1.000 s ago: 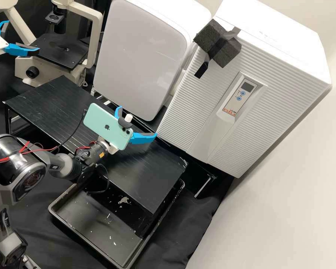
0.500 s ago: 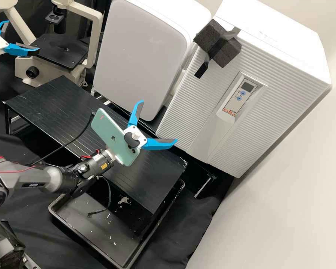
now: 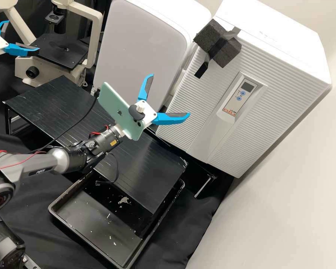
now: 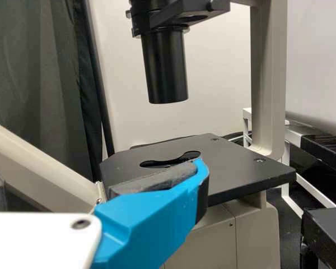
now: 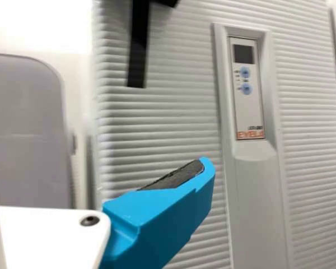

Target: Open the incubator door

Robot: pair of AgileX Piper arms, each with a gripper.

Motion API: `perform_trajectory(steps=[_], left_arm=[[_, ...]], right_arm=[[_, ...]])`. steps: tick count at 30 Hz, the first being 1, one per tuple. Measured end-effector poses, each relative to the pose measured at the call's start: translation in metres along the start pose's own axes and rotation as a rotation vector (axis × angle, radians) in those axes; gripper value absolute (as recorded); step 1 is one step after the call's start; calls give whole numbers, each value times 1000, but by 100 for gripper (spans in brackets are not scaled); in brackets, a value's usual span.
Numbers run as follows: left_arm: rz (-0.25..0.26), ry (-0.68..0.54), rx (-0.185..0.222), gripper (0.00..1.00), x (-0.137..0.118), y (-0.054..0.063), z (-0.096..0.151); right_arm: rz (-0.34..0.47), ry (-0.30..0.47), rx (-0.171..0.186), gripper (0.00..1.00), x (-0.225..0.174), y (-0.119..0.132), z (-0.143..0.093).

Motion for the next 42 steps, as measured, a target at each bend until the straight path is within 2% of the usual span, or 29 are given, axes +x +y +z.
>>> perform_trajectory(steps=[4,10,15,18,21,24,28,38,42], left_arm=[[0,0,0,100,0,0,0],[0,0,0,100,0,0,0],[0,0,0,100,0,0,0],[0,0,0,100,0,0,0],[0,0,0,100,0,0,0],[0,0,0,100,0,0,0],[0,0,0,100,0,0,0],[0,0,0,100,0,0,0],[0,0,0,100,0,0,0]], right_arm=[[30,-39,12,100,15,4,1],[66,-62,-9,100,32,12,-5],[131,-118,-17,100,34,13,-10],[168,-172,-41,100,29,6,-20],[191,-170,-76,100,23,0,-39],[193,-135,-111,100,20,-3,-55],[207,-137,-133,100,22,-6,-67],[222,-283,-142,100,45,-24,-51],[224,-301,-153,100,48,-26,-44]])
